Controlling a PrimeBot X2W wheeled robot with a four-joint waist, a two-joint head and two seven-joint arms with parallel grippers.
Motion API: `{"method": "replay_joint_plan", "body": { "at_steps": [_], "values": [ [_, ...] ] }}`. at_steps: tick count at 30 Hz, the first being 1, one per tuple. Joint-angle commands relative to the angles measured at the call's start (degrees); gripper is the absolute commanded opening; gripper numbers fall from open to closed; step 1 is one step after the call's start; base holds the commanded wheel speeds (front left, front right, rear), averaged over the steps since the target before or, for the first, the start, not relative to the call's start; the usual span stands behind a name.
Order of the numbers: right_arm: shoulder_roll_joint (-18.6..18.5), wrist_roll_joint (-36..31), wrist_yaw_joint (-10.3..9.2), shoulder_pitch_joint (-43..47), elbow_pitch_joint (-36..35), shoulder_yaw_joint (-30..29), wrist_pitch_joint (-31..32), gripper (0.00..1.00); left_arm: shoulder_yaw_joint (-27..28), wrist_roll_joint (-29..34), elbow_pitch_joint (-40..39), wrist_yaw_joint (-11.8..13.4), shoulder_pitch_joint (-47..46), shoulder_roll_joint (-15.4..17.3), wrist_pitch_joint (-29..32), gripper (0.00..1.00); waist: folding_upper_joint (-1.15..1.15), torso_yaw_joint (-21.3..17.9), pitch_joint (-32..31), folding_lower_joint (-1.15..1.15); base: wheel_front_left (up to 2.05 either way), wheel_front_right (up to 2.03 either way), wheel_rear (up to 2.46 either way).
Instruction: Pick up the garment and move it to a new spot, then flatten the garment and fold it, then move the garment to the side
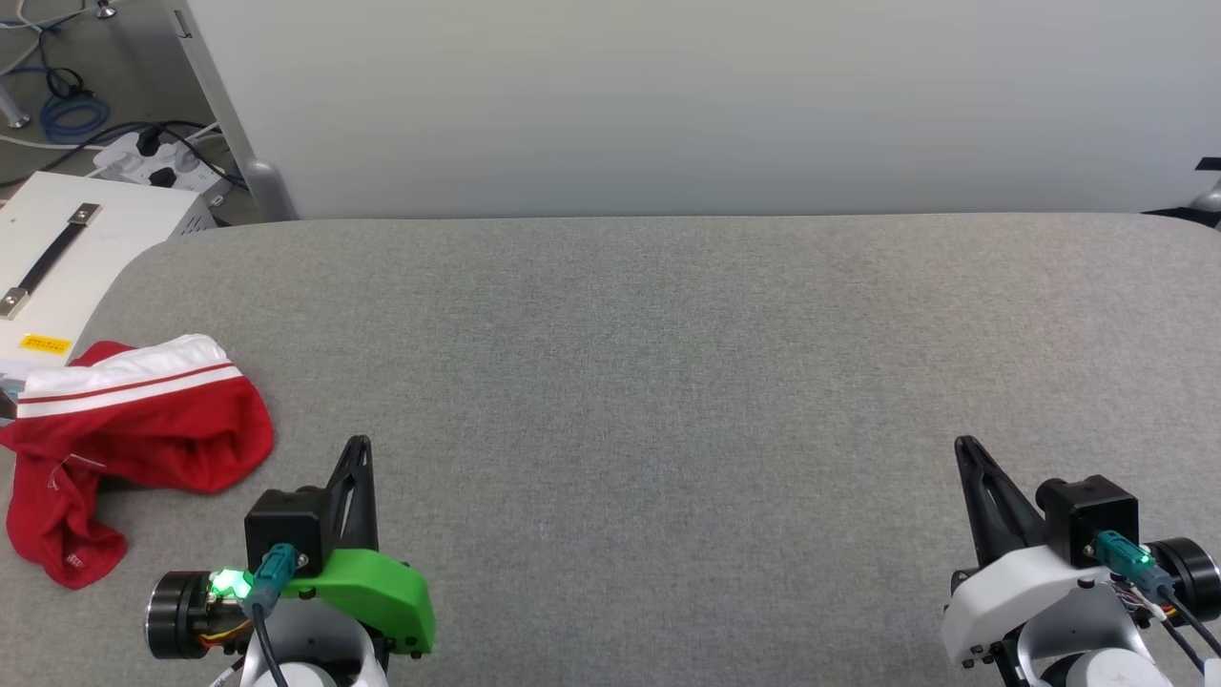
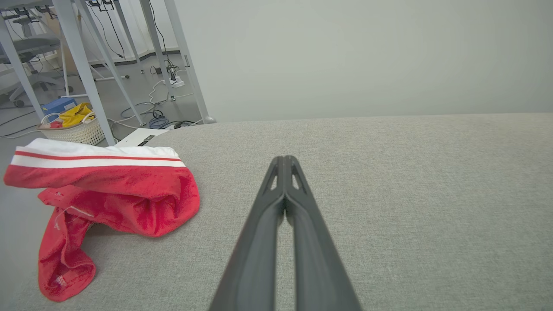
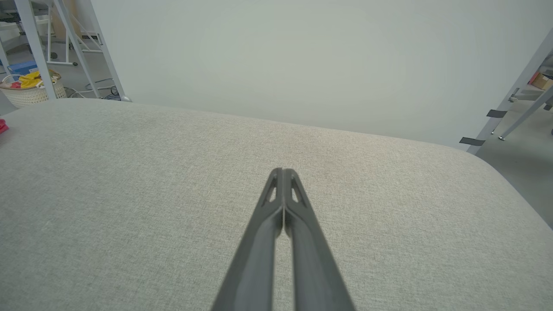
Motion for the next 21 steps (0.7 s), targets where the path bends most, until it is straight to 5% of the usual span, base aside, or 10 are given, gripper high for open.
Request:
{"method": "replay_joint_plan", "body": {
  "at_steps": [1,17,18,21],
  "values": [
    [-0.05,-0.54,-0.05,-0.93,0.12,0.02,0.15,0.0,-0.02,0.55,-0.1,-0.17,-0.52,-0.29,-0.05,0.0,0.0,0.0,0.0,0.0,0.0,0.0,0.0],
    [-0.05,-0.54,-0.05,-0.93,0.12,0.02,0.15,0.0,-0.02,0.55,-0.1,-0.17,-0.52,-0.29,-0.05,0.0,0.0,0.0,0.0,0.0,0.0,0.0,0.0],
    [0.0,0.0,0.0,0.0,0.0,0.0,0.0,1.0,0.0,0.0,0.0,0.0,0.0,0.0,-0.01,1.0,0.0,0.0,0.0,0.0,0.0,0.0,0.0],
    [0.0,0.04,0.0,0.02,0.01,0.0,-0.01,1.0,0.0,-0.03,0.02,0.01,0.0,0.01,-0.02,1.0,0.0,0.0,0.0,0.0,0.0,0.0,0.0]
  ]
}}
